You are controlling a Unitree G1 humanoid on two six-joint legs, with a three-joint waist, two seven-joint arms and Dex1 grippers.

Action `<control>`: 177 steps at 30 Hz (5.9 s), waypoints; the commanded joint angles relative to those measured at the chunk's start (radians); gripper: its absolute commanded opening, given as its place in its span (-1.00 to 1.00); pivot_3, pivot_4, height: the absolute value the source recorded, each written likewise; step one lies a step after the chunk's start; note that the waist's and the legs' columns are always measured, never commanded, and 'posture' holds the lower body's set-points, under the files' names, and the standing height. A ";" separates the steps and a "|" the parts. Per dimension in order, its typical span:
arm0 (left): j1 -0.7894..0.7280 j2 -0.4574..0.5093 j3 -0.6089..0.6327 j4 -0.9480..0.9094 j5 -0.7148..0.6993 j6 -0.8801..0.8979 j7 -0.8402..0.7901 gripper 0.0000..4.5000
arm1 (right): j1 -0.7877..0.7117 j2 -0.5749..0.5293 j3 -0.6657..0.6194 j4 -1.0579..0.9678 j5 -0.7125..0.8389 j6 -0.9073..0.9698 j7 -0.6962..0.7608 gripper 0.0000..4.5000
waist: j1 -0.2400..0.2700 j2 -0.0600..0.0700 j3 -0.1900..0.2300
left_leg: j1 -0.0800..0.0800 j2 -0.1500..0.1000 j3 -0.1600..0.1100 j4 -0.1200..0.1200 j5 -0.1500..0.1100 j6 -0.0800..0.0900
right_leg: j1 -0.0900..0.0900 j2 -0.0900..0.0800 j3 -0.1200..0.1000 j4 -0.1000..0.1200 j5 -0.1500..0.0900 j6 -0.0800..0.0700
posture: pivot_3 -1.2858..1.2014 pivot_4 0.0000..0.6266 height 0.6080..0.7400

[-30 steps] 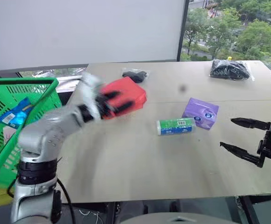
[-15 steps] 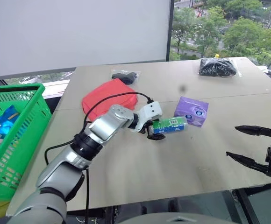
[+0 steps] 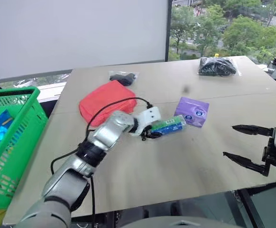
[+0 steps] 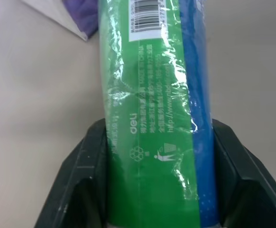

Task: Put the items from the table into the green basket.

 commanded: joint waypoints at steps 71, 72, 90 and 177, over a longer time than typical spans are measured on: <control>-0.582 -0.598 0.101 1.094 0.006 -0.100 0.411 0.96 | 0.000 -0.022 -0.049 -0.135 0.006 0.131 -0.151 1.00 | 0.002 -0.009 -0.011 | 0.001 -0.009 -0.003 -0.003 0.005 -0.009 | 0.008 -0.002 -0.014 -0.003 0.001 -0.006 | -0.07 -1.00 1.00; -0.585 -0.608 0.104 1.126 0.027 -0.130 0.409 0.73 | 0.016 -0.023 -0.056 -0.141 0.000 0.134 -0.151 1.00 | 0.002 -0.009 -0.011 | 0.002 -0.009 -0.002 -0.002 0.005 -0.008 | 0.008 -0.002 -0.014 -0.003 0.001 -0.005 | -0.08 -1.00 1.00; -0.556 -0.597 0.293 1.069 0.046 -0.140 0.311 -0.95 | 0.059 0.012 -0.060 -0.178 0.007 0.241 -0.274 1.00 | 0.000 -0.007 -0.011 | 0.003 -0.008 -0.002 -0.002 0.002 -0.003 | 0.008 -0.001 -0.011 -0.003 0.000 -0.002 | -0.06 -1.00 1.00; -0.656 -0.647 -0.270 1.300 0.802 -0.852 0.541 0.88 | 0.029 0.051 -0.227 -0.333 0.141 0.734 -0.648 1.00 | -0.169 -0.003 -0.005 | -0.001 -0.009 0.002 -0.001 -0.006 0.010 | 0.005 -0.005 0.000 -0.003 -0.006 0.014 | -0.24 -1.00 1.00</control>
